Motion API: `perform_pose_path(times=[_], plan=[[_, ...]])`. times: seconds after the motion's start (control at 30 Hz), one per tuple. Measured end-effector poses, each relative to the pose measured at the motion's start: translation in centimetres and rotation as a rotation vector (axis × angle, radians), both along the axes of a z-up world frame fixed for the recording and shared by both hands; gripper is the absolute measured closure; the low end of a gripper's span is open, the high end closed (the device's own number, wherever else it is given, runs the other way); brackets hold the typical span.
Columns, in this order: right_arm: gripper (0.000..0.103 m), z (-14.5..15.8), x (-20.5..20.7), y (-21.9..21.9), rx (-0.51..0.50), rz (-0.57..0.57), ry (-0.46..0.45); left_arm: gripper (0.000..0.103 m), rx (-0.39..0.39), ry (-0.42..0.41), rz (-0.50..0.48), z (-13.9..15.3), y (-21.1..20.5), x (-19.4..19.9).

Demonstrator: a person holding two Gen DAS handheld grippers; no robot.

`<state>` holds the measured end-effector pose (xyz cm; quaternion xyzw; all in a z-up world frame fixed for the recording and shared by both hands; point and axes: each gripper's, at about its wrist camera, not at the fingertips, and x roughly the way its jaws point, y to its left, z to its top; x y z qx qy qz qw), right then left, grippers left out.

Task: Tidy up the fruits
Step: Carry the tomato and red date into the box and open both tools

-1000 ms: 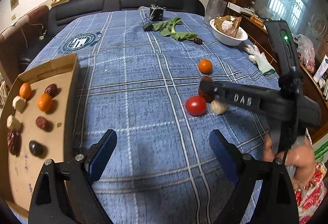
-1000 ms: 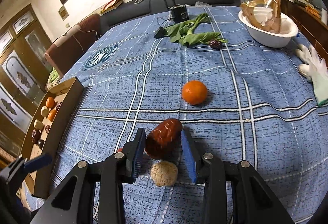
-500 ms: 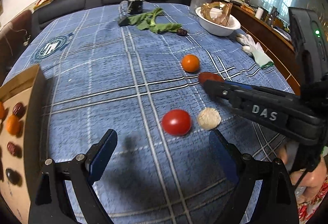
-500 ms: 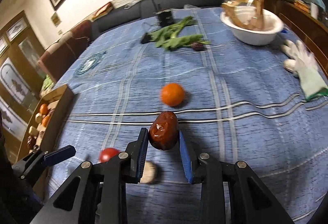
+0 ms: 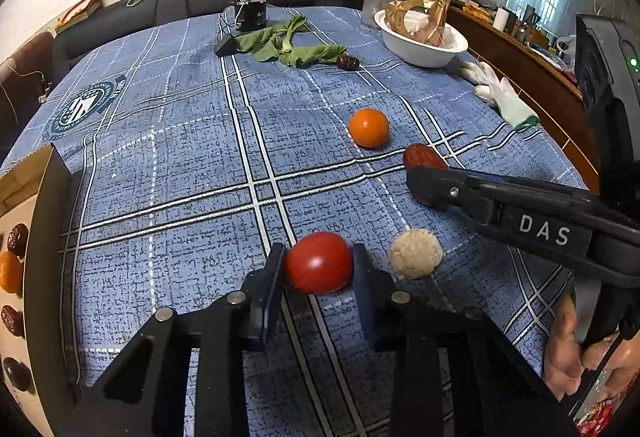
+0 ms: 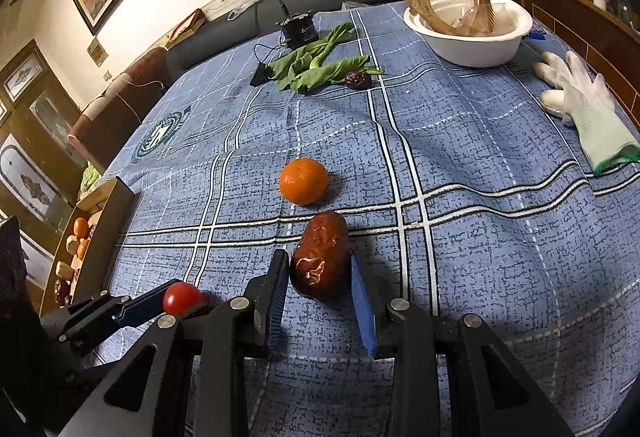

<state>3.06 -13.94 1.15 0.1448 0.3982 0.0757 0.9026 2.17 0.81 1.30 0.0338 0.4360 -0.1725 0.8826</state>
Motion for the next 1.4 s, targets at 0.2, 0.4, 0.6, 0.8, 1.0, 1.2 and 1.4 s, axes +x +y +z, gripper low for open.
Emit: perform_pose_path(times=[0.2, 0.4, 0.6, 0.8, 1.0, 1.2, 1.4], plan=[[0.070, -0.2, 0.2, 0.4, -0.024, -0.013, -0.006, 0.065, -0.029, 0.000, -0.015, 0.0, 0.1, 0.0], [0.071, -0.2, -0.2, 0.2, -0.017, -0.035, -0.013, 0.073, -0.036, -0.004, -0.016, 0.1, 0.1, -0.1], [0.070, -0.1, -0.8, -0.1, 0.088, -0.023, 0.007, 0.073, -0.083, 0.008, 0.028, 1.1, 1.7, -1.3], [0.070, 1.0, -3.0, 1.2, 0.146, 0.011, -0.001, 0.072, -0.145, -0.018, 0.083, 3.4, 5.2, -4.5], [0.070, 2.7, -4.5, 4.5, 0.141, 0.086, -0.030, 0.072, -0.192, -0.051, 0.201, 5.3, 11.4, -7.5], [0.070, 4.6, -5.6, 9.2, 0.162, 0.208, -0.052, 0.072, -0.189, -0.070, 0.377, 6.2, 19.4, -9.9], [0.069, 5.6, -6.0, 15.8, 0.162, 0.352, -0.045, 0.072, -0.192, -0.053, 0.577, 5.5, 26.8, -11.2]])
